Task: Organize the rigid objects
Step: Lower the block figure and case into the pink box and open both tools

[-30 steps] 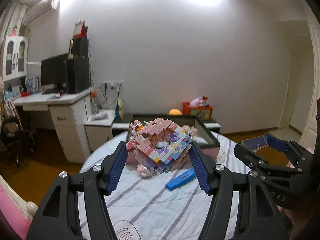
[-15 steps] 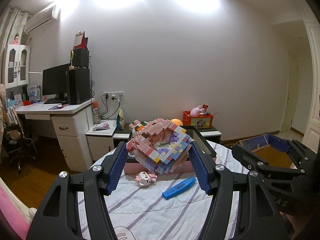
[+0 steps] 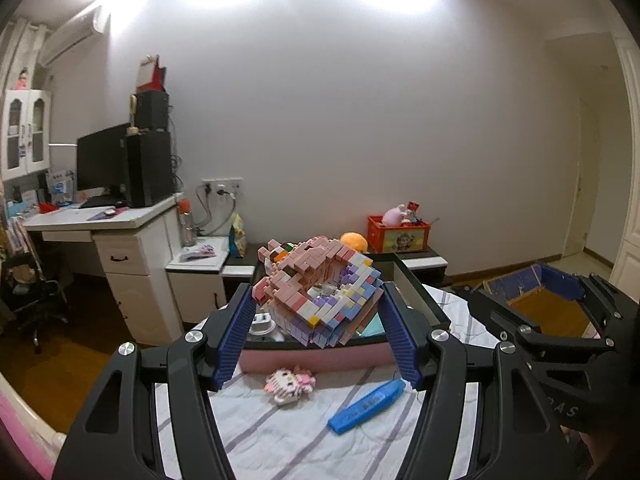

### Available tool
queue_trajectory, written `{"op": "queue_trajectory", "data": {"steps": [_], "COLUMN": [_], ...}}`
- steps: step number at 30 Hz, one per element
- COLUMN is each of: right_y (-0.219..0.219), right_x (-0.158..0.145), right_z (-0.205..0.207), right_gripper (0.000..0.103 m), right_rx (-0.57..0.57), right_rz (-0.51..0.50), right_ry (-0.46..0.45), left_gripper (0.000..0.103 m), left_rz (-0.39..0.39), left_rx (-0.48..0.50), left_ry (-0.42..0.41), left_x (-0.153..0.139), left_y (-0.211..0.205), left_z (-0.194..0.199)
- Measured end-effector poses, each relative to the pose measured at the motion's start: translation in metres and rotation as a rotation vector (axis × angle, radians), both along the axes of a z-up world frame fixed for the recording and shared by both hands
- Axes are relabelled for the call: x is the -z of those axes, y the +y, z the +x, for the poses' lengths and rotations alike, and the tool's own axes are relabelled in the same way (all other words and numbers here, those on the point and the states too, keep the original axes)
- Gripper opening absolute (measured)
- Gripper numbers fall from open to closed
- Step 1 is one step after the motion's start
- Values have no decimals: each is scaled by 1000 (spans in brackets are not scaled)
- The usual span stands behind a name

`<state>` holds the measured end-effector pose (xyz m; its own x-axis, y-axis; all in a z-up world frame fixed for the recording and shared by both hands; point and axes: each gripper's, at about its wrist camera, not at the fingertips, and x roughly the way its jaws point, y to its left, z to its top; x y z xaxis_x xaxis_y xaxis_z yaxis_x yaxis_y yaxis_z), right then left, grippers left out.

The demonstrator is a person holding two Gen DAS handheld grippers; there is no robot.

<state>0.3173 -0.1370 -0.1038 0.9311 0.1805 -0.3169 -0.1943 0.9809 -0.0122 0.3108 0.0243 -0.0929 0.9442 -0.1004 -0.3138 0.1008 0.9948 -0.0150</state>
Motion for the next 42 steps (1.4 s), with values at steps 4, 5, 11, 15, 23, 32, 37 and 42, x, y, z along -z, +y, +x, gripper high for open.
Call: {"op": "queue_trajectory", "data": {"steps": [4, 5, 11, 15, 23, 32, 37, 42], "right_y": [-4, -5, -6, -1, 8, 12, 9, 8], "right_x": [0, 0, 14, 39, 83, 83, 61, 32], "right_z": [33, 44, 112, 150, 181, 177, 153, 107], "right_gripper": [85, 85, 85, 85, 85, 93, 103, 103], "right_rx": [12, 16, 19, 10, 1, 22, 30, 6], "right_rz": [-10, -15, -48, -71, -107, -135, -113, -66], "right_ry": [13, 20, 99, 185, 307, 294, 236, 163], "left_gripper": [64, 64, 64, 64, 64, 92, 102, 103], "left_rz": [-1, -10, -20, -74, -18, -15, -34, -63], "left_rx": [12, 17, 40, 80, 60, 37, 8, 0], "left_ry": [48, 63, 174, 279, 365, 360, 289, 181], "left_x": [8, 10, 29, 51, 86, 84, 61, 31], "left_y": [1, 2, 4, 6, -6, 1, 13, 29], "left_z": [42, 53, 126, 168, 194, 187, 158, 102]}}
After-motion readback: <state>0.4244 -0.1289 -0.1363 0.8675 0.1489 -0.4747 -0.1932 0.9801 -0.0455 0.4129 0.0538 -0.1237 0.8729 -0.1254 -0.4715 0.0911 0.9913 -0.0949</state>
